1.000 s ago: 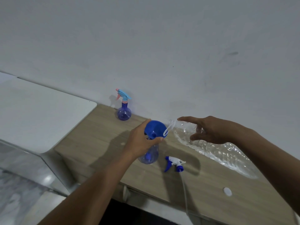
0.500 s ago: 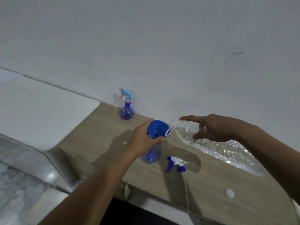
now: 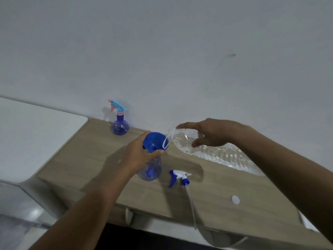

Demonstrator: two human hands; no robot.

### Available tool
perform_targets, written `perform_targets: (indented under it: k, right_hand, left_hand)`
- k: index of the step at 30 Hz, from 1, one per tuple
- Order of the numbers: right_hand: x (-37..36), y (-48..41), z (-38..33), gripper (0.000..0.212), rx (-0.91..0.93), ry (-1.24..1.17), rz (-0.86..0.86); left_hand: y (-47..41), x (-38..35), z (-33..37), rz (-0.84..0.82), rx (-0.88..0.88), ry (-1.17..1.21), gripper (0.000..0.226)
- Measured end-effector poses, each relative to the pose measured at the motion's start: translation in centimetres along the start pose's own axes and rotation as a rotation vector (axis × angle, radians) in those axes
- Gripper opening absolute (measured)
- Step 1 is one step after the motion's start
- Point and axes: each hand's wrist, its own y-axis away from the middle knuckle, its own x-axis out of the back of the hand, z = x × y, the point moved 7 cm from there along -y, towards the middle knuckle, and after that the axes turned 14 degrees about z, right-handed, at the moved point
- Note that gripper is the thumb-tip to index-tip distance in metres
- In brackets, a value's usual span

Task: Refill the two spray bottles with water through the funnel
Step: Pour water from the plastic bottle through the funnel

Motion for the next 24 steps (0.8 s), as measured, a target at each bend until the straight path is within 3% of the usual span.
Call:
perform_targets:
  k: [6, 12, 24]
  right_hand:
    - [0.3, 0.2, -0.3, 0.074, -0.006, 0.017, 0.015]
    - [0.5, 0.1, -0.8, 0.074, -0.017, 0.017, 0.005]
    - [0.6, 0.1, -0.8, 0.073, 0.002, 0.042, 0.003]
  left_hand:
    - [-0.1, 0.0, 0.0, -0.012, -0.018, -0.014, 0.093]
    - [0.2, -0.1, 0.9, -0.014, -0.034, -0.007, 0.071]
    - [0.1, 0.0, 0.6, -0.026, -0.019, 0.015, 0.076]
